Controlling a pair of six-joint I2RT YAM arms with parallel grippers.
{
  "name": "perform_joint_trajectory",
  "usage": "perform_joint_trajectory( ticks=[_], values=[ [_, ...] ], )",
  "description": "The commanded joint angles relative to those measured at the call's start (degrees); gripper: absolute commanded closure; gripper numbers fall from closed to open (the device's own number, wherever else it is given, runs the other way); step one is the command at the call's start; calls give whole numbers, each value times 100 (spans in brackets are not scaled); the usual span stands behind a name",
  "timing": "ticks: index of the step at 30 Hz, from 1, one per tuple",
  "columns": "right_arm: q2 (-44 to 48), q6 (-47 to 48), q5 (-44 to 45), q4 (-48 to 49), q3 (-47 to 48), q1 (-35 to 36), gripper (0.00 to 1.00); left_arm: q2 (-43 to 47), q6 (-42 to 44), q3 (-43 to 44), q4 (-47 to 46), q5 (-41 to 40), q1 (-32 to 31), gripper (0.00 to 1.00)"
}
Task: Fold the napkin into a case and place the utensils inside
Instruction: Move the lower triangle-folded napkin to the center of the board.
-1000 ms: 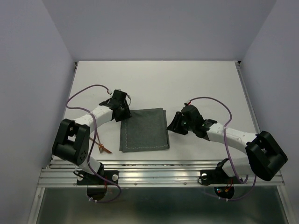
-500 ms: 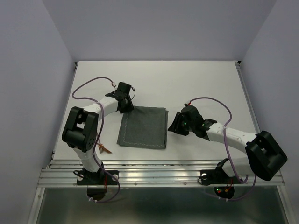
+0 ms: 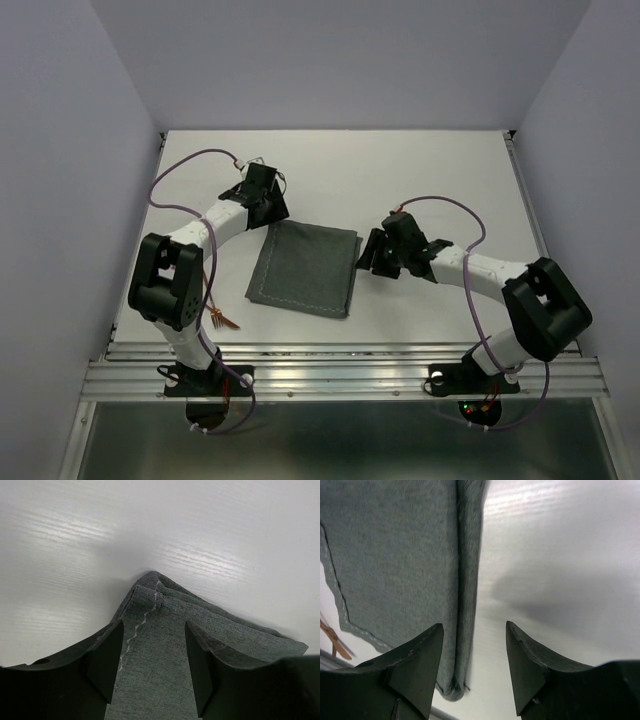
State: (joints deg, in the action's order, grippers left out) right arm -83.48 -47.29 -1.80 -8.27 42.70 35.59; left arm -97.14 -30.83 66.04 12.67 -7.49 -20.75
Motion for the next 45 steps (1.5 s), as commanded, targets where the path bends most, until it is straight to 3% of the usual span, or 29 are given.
perform_joint_trajectory(
  ticks=[1, 5, 18, 26, 27, 32, 39, 41, 42, 44, 45],
  values=[
    [-431, 273, -92, 325, 502, -377, 42, 47, 183, 181, 122, -34, 106, 36],
    [-1038, 281, -303, 563, 818, -694, 43, 37, 156, 190, 140, 107, 107, 36],
    [-2242, 255, -751, 766, 1724, -694, 48, 872, 112, -74, 473, 81, 115, 36],
    [-2602, 561, -602, 757, 2250, -747, 77, 1434, 138, -337, 649, 107, 115, 36],
    [-2629, 641, -628, 766, 2330, -817, 86, 1479, 147, -381, 667, 107, 115, 36],
    [-2892, 1239, -892, 643, 2822, -949, 99, 1698, 165, -741, 702, 405, 115, 36],
    [-3507, 1995, -1059, 169, 3850, -1239, 99, 2243, -63, -1541, 456, 960, 80, 36],
    [-3700, 2100, -963, -121, 4263, -1301, 86, 2349, -90, -1664, 465, 942, 71, 36],
    [-3710, 2110, -936, -200, 4351, -1301, 69, 2419, -116, -1769, 474, 925, 71, 36],
    [-3571, 2075, -936, -263, 4361, -1301, 61, 2498, -143, -1892, 500, 889, 71, 36],
    [-3483, 2031, -918, -263, 4318, -1301, 52, 2586, -160, -1928, 509, 872, 71, 36]
  ],
)
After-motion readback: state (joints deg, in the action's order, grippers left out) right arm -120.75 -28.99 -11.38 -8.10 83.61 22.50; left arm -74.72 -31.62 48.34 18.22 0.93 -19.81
